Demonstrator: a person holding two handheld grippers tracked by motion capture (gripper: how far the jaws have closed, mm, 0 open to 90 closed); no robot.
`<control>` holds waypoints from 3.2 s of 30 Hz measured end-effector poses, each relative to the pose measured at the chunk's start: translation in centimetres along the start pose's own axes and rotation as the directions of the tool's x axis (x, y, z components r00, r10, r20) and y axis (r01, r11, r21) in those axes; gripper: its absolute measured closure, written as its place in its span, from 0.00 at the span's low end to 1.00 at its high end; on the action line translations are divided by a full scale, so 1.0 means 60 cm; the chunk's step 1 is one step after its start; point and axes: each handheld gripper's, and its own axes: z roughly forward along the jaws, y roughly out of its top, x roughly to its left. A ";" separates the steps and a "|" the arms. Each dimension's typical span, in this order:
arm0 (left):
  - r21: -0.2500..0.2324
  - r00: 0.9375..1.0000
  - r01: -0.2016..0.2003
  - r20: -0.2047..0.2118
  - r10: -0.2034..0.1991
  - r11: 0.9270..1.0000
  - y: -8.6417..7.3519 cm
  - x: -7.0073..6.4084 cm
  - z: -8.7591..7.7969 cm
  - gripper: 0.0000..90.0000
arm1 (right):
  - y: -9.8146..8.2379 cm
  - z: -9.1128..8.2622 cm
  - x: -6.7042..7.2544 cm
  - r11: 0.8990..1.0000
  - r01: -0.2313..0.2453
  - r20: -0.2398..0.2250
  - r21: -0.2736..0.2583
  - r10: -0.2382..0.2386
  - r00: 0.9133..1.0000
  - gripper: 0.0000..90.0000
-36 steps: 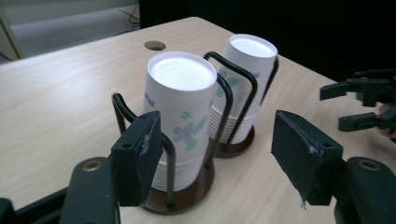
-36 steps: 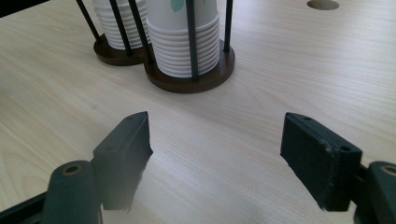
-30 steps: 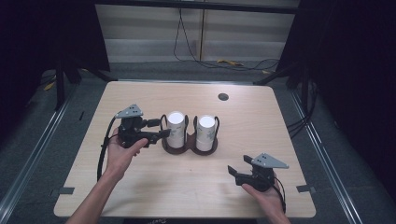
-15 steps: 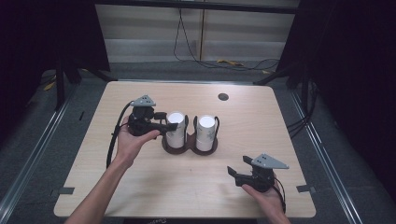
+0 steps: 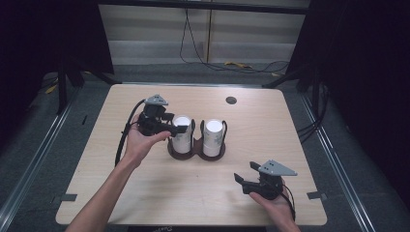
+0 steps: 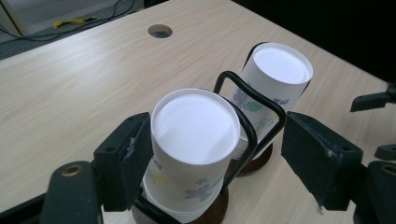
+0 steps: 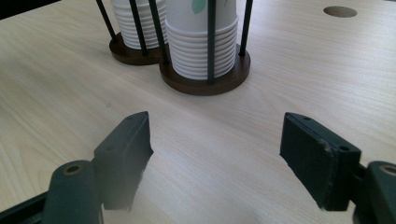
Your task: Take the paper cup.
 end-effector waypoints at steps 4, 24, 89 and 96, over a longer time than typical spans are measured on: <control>0.022 1.000 -0.001 -0.025 0.002 1.000 0.004 0.005 0.014 0.31 | 0.000 0.001 0.002 1.000 0.005 -0.005 0.004 -0.005 1.000 0.27; 0.104 0.999 -0.017 -0.037 0.021 0.994 0.010 0.014 0.044 0.35 | 0.000 0.001 0.001 1.000 0.000 -0.006 0.003 0.000 1.000 0.27; 0.012 1.000 0.014 -0.016 -0.014 1.000 0.026 0.015 0.007 0.38 | -0.001 0.003 -0.001 1.000 -0.020 0.002 0.011 0.020 1.000 0.27; -0.019 1.000 0.010 -0.012 -0.010 1.000 0.032 0.011 -0.005 0.38 | -0.001 0.003 -0.002 1.000 -0.021 0.002 0.010 0.021 1.000 0.27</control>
